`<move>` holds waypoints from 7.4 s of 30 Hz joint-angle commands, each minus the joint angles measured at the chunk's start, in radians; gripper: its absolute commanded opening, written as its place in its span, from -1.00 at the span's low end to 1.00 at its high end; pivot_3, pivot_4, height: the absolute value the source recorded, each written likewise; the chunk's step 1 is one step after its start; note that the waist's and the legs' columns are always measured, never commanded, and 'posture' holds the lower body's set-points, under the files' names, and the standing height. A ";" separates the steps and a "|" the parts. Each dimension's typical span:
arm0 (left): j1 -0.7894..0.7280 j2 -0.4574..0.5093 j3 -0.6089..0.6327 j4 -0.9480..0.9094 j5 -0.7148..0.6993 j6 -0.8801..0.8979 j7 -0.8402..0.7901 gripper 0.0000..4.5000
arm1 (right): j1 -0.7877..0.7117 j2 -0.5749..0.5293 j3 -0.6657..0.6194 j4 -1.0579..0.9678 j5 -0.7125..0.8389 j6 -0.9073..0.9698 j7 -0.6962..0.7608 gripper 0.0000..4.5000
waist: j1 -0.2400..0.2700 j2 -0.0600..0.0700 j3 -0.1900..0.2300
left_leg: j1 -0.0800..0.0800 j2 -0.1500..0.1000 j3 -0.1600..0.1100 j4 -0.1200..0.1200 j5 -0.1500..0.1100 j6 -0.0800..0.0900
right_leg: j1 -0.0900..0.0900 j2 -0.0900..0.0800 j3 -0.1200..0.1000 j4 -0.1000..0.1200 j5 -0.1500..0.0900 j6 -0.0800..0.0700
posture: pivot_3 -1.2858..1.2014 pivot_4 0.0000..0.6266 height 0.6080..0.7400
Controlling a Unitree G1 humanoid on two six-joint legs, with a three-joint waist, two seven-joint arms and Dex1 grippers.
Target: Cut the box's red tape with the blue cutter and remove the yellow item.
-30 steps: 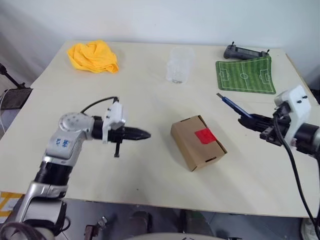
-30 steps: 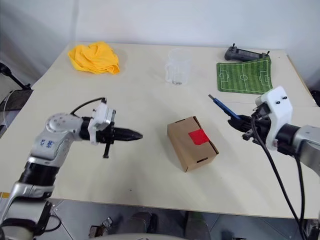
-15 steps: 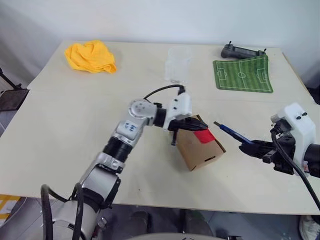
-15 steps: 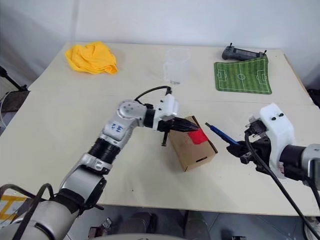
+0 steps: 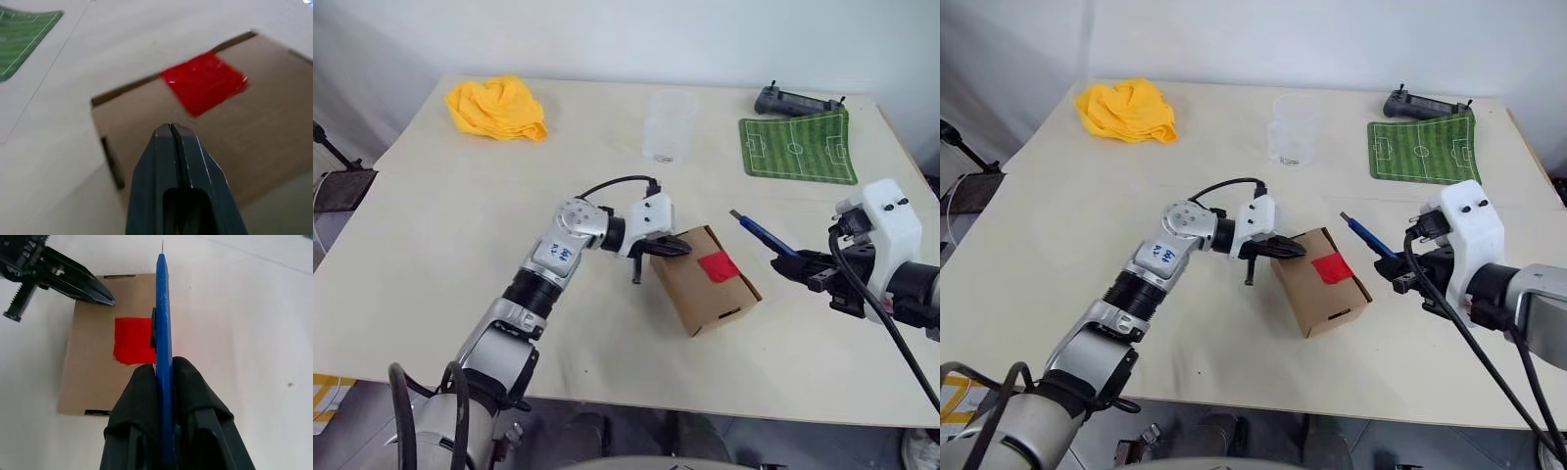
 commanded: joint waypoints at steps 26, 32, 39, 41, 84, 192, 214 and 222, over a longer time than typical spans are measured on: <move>0.112 0.019 -0.015 -0.241 -0.025 0.210 0.013 -1.00 | -0.365 0.075 0.425 0.119 0.015 0.070 -0.049 -0.92 | 0.005 0.000 0.000 | 0.000 0.000 -0.002 0.001 0.000 0.000 | 0.001 0.000 0.000 -0.001 0.000 -0.001 | 0.03 -0.52 1.00; 0.114 0.021 -0.012 -0.241 -0.022 0.210 0.021 -1.00 | -0.422 0.115 0.472 0.139 0.015 0.102 -0.082 -0.92 | 0.005 0.001 0.000 | 0.000 0.000 -0.001 0.001 0.000 0.000 | 0.001 0.000 0.000 -0.001 0.000 -0.001 | 0.03 -0.52 1.00; 0.119 0.017 -0.013 -0.248 -0.023 0.214 0.032 -1.00 | -0.429 0.139 0.473 0.161 0.015 0.122 -0.116 -0.92 | 0.005 0.001 0.000 | 0.000 0.000 -0.001 0.001 0.000 0.000 | 0.001 0.000 0.000 0.000 0.000 -0.001 | 0.03 -0.52 1.00; 0.121 0.016 -0.014 -0.250 -0.023 0.215 0.034 -1.00 | -0.429 0.143 0.469 0.163 0.015 0.126 -0.117 -0.92 | 0.005 0.001 0.000 | 0.000 0.000 -0.001 0.001 0.000 0.000 | 0.001 0.000 0.000 0.000 0.000 -0.001 | 0.03 -0.52 1.00; 0.130 0.007 -0.037 -0.276 -0.020 0.233 0.047 -1.00 | -0.320 0.124 0.372 0.146 0.015 0.148 -0.078 -0.92 | 0.006 0.001 0.000 | 0.000 0.000 -0.001 0.001 0.000 0.000 | 0.001 0.000 -0.001 0.000 0.000 -0.001 | 0.03 -0.52 1.00; 0.177 -0.032 -0.106 -0.324 0.014 0.323 0.143 -1.00 | -0.581 -0.164 0.736 0.389 0.015 0.455 0.336 -0.92 | 0.006 0.003 -0.003 | 0.001 -0.002 -0.001 0.001 0.000 0.000 | 0.001 -0.009 -0.002 -0.005 0.001 -0.001 | 0.03 -0.52 1.00; 0.147 -0.031 -0.096 -0.290 0.011 0.299 0.125 -1.00 | -0.589 -0.153 0.589 0.403 0.015 0.383 0.367 -0.92 | 0.005 0.003 -0.003 | 0.000 -0.002 -0.001 0.000 -0.001 0.000 | 0.001 -0.010 0.000 -0.007 0.001 -0.001 | 0.03 -0.52 1.00; 0.138 -0.023 -0.085 -0.290 0.006 0.292 0.115 -1.00 | -0.738 0.107 0.657 0.455 0.015 0.391 0.085 -0.92 | 0.008 0.003 -0.003 | 0.000 -0.003 -0.001 0.000 0.000 -0.001 | 0.000 -0.010 -0.003 -0.003 0.001 -0.001 | 0.03 -0.52 1.00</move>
